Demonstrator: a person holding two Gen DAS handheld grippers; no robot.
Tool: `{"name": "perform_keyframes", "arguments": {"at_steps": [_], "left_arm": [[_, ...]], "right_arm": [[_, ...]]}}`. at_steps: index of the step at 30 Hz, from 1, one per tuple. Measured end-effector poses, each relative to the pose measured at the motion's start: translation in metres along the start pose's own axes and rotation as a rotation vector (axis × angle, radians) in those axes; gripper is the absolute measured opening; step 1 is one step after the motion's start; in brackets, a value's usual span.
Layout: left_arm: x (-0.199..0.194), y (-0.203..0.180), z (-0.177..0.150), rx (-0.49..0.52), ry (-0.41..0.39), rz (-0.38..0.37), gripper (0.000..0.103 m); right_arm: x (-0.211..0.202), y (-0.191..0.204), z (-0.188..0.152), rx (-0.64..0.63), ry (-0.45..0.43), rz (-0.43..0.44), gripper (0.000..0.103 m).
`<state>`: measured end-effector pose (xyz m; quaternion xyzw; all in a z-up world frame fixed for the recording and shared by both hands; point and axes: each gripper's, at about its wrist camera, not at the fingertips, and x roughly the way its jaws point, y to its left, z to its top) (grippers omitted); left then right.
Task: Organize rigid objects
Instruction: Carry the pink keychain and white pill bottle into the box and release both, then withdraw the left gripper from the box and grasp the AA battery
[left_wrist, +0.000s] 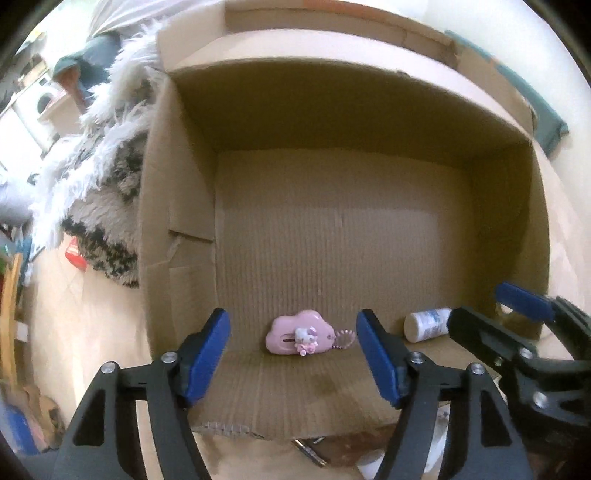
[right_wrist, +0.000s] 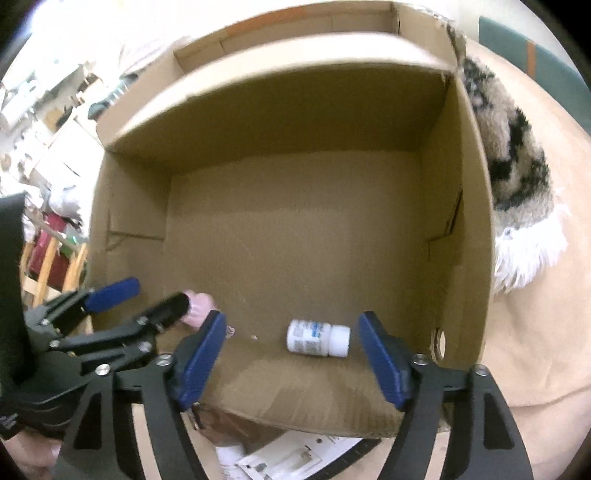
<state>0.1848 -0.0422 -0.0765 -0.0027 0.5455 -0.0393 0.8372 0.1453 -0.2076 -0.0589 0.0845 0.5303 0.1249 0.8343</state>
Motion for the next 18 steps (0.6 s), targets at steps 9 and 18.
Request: {"name": "perform_keyframes", "arguments": {"at_steps": [9, 18], "left_arm": [[-0.008, -0.002, -0.004, -0.004, 0.001, 0.016, 0.073], [-0.029, -0.014, -0.006, 0.000, -0.028, 0.023, 0.073]], "right_arm": [[-0.009, -0.004, 0.006, 0.019, -0.055, 0.004, 0.097], [-0.019, -0.007, 0.005, 0.008, -0.082, -0.017, 0.096]]}}
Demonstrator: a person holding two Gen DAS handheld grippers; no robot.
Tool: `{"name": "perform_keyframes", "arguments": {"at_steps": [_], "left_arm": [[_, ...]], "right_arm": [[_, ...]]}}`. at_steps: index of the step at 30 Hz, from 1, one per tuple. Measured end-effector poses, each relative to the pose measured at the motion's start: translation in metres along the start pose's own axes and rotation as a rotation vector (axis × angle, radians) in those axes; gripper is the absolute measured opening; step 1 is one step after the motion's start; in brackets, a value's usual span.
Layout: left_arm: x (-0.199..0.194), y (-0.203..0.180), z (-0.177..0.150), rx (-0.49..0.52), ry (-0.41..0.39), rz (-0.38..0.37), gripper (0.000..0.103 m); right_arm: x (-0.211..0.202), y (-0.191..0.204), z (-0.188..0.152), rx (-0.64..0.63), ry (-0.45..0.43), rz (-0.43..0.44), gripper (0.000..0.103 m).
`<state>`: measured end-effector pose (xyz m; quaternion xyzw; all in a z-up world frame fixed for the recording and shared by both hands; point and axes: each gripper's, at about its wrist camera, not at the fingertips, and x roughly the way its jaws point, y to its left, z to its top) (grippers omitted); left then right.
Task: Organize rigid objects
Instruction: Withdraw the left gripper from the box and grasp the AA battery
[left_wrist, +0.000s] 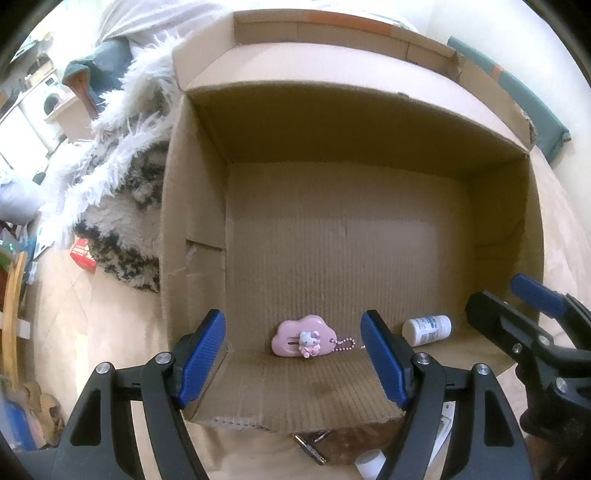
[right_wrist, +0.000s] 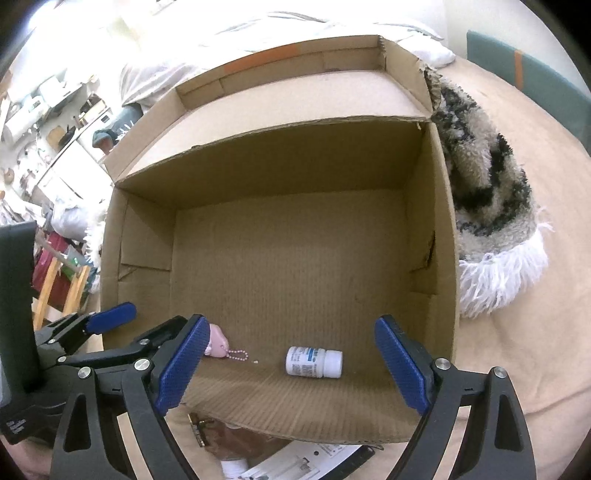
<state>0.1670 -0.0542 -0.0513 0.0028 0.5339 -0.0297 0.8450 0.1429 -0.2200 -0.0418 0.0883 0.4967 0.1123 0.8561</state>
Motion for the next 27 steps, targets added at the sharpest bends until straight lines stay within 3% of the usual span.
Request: {"name": "perform_keyframes", "arguments": {"at_steps": [13, 21, 27], "left_arm": [[-0.046, 0.026, -0.027, -0.059, -0.046, -0.010, 0.073], [-0.069, 0.041, -0.052, -0.067, -0.078, -0.003, 0.073], [-0.075, 0.051, -0.071, -0.094, -0.079, 0.004, 0.073]], "right_arm": [[-0.033, -0.005, -0.003, 0.017, -0.088, -0.020, 0.096], [-0.060, -0.006, -0.020, 0.058, -0.110, 0.053, 0.096], [-0.077, -0.012, -0.042, 0.098, -0.118, 0.012, 0.102]]}}
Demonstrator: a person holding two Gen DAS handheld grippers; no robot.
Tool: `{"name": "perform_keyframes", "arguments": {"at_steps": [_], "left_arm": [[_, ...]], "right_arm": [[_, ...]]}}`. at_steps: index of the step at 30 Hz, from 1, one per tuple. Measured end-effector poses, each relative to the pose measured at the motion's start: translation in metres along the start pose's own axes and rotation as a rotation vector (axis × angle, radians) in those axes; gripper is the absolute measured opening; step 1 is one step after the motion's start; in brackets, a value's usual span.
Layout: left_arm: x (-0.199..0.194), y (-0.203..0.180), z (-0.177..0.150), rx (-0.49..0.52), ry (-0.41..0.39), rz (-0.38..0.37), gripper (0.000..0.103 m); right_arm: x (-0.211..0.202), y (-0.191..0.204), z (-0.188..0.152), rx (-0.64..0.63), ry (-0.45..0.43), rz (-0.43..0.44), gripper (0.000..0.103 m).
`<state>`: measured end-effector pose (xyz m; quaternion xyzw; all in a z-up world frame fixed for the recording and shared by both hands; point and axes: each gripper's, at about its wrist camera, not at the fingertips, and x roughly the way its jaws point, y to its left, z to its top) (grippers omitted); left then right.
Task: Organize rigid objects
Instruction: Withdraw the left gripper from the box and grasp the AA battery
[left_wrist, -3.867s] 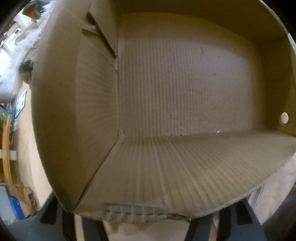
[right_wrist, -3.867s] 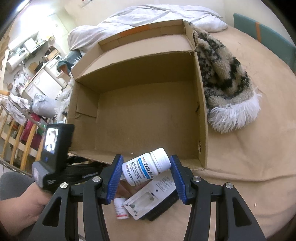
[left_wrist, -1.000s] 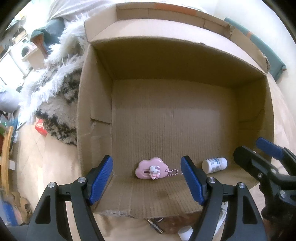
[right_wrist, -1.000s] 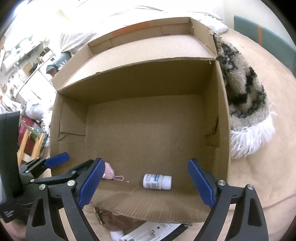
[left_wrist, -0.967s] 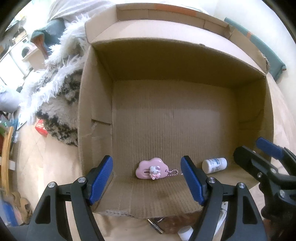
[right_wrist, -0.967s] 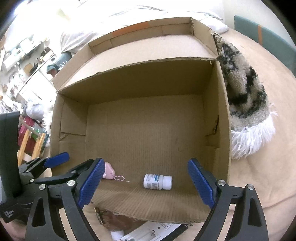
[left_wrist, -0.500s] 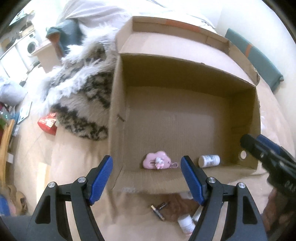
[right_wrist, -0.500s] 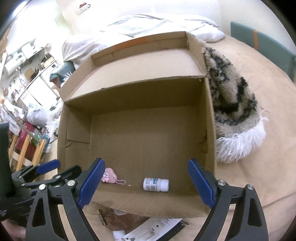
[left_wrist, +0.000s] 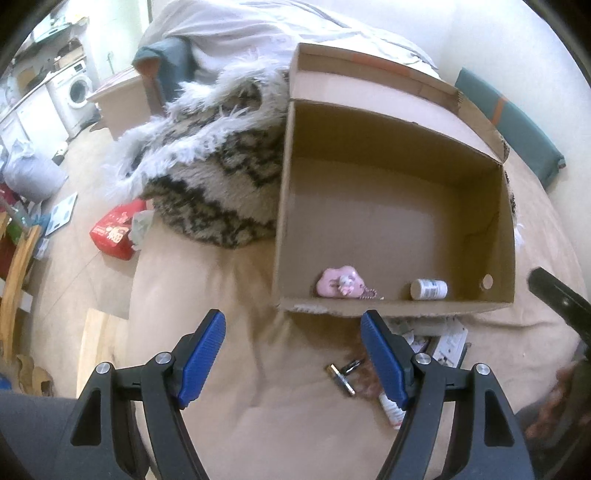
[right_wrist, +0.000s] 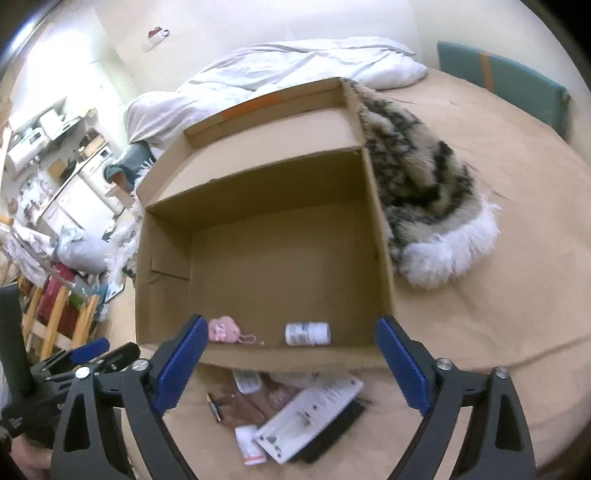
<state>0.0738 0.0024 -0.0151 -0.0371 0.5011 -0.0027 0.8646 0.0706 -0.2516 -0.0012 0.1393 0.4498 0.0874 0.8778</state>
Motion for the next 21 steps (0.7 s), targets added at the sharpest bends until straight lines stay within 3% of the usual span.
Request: {"name": "perform_keyframes", "arguments": {"at_steps": [5, 9, 12, 21], "left_arm": [[-0.002, 0.005, -0.008, -0.017, 0.005, -0.003, 0.073], [-0.002, 0.003, -0.014, -0.015, 0.009, 0.003, 0.073], [-0.002, 0.002, -0.018, -0.014, 0.011, 0.007, 0.073], [0.011, 0.004, -0.028, -0.038, 0.055, 0.026, 0.073]], "right_arm": [[-0.012, -0.007, -0.014, 0.070, 0.003, 0.069, 0.103], [-0.018, -0.002, -0.025, 0.061, -0.019, 0.075, 0.103], [-0.016, -0.002, -0.034, 0.084, 0.027, 0.116, 0.103], [-0.002, 0.008, -0.054, -0.056, 0.091, -0.025, 0.103]]}}
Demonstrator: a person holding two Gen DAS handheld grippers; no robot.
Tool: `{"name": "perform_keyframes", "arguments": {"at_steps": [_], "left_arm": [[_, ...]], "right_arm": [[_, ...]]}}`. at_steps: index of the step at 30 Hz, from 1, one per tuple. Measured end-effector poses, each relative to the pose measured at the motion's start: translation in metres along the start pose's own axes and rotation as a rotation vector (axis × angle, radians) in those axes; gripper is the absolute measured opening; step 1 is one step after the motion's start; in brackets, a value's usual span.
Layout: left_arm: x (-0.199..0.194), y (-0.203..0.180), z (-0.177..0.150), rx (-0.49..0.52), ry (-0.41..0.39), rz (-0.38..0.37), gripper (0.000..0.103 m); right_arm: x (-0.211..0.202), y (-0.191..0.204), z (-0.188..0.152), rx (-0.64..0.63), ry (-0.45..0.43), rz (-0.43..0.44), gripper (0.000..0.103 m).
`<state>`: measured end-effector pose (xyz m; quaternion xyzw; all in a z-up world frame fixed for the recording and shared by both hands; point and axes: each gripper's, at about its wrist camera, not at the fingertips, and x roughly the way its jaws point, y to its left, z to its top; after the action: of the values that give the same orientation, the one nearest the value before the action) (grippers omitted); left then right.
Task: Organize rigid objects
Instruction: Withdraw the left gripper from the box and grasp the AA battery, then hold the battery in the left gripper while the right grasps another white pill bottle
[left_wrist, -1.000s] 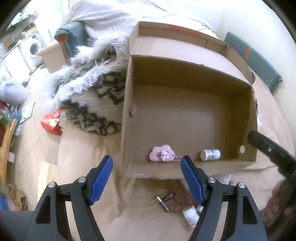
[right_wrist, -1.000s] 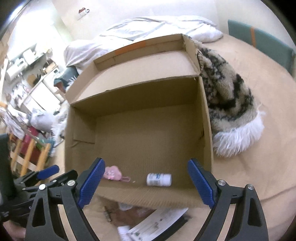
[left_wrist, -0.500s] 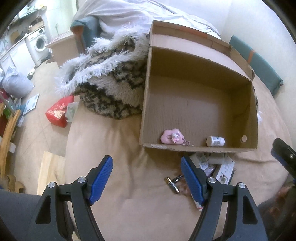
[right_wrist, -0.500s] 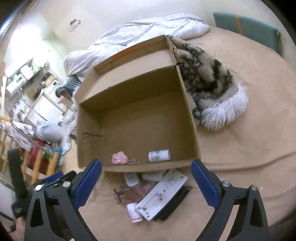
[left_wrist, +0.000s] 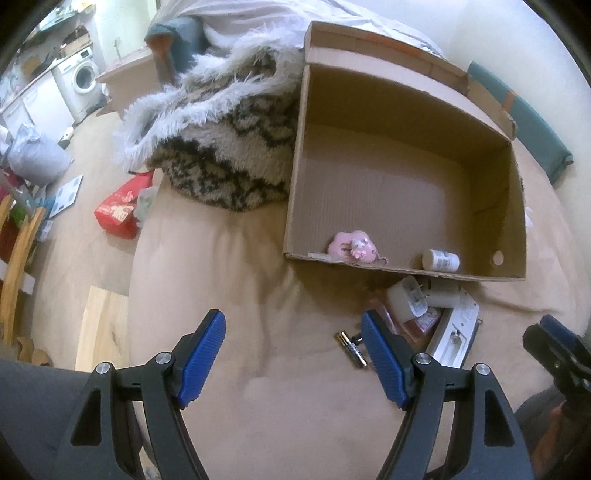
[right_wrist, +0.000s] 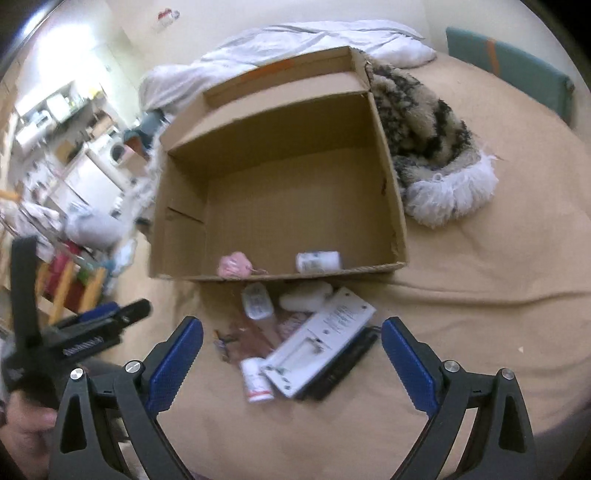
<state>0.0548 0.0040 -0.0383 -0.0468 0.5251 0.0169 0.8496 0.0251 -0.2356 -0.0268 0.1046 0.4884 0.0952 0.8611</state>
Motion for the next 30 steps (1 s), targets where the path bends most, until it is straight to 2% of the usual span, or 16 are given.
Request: {"name": "perform_keyframes", "arguments": {"at_steps": [5, 12, 14, 16, 17, 19, 22, 23, 24, 25, 27, 30], "left_arm": [[0.018, 0.003, -0.001, -0.028, 0.055, -0.006, 0.073], [0.064, -0.014, -0.007, 0.000, 0.219, -0.043, 0.072], [0.073, -0.020, -0.009, 0.007, 0.252, -0.060, 0.060], [0.082, -0.025, -0.011, 0.001, 0.290, -0.096, 0.060], [0.088, -0.027, -0.012, -0.003, 0.312, -0.104, 0.054], [0.099, -0.031, -0.015, -0.012, 0.344, -0.103, 0.046], [0.110, -0.035, -0.017, -0.005, 0.365, -0.081, 0.043], [0.109, -0.035, -0.016, -0.001, 0.358, -0.081, 0.026], [0.109, -0.034, -0.016, 0.002, 0.358, -0.087, 0.013], [0.109, -0.032, -0.015, -0.002, 0.364, -0.091, 0.009], [0.109, -0.025, -0.014, -0.034, 0.372, -0.115, 0.009], [0.104, -0.018, -0.014, -0.039, 0.356, -0.091, 0.009]], "right_arm": [[0.014, -0.011, 0.002, 0.046, 0.053, -0.052, 0.103], [0.028, -0.014, 0.006, 0.075, 0.097, -0.052, 0.103], [0.032, -0.013, 0.006, 0.076, 0.114, -0.044, 0.103], [0.035, -0.010, 0.005, 0.070, 0.127, -0.037, 0.103], [0.036, -0.009, 0.005, 0.067, 0.130, -0.036, 0.103], [0.037, -0.007, 0.005, 0.062, 0.132, -0.031, 0.103], [0.038, -0.005, 0.005, 0.052, 0.135, -0.035, 0.103], [0.039, -0.005, 0.004, 0.049, 0.139, -0.036, 0.103], [0.040, -0.005, 0.004, 0.048, 0.143, -0.037, 0.103], [0.041, -0.005, 0.004, 0.046, 0.149, -0.037, 0.103], [0.043, -0.006, 0.003, 0.052, 0.161, -0.029, 0.103], [0.046, -0.007, 0.002, 0.075, 0.188, 0.028, 0.103]]}}
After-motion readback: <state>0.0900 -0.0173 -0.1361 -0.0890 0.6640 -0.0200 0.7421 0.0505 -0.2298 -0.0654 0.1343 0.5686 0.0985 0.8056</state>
